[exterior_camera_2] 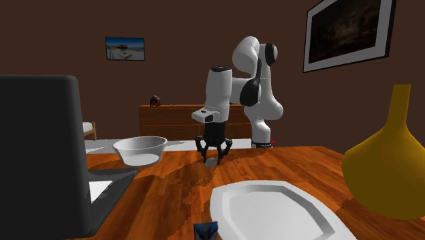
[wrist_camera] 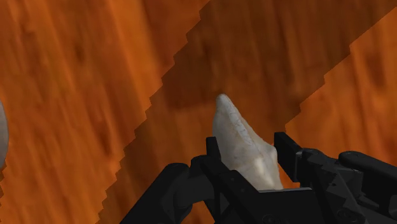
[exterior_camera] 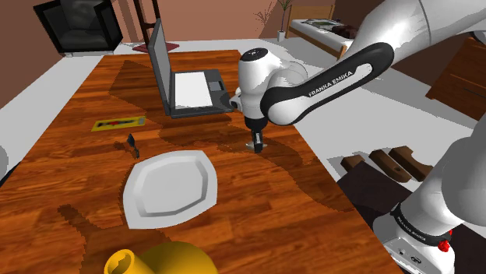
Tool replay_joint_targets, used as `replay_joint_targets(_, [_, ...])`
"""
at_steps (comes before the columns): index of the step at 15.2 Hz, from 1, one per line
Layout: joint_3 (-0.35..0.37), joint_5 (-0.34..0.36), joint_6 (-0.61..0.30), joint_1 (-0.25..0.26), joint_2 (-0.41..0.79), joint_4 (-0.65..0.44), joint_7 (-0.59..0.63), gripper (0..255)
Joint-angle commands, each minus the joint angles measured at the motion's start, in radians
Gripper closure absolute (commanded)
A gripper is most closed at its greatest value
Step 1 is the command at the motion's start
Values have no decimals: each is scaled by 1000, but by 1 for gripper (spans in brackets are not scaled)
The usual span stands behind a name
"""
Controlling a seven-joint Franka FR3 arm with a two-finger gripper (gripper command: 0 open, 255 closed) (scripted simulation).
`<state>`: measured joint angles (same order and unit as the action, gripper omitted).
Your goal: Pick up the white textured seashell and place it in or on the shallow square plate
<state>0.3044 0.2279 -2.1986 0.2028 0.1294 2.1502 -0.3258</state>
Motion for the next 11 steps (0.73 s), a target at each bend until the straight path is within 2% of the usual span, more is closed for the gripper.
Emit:
replay_joint_targets(1, [-1,0,-1,-1,2,3,-2,255])
replay_joint_targets(11, [5,-42,120,-4,-70,-54,-44,255])
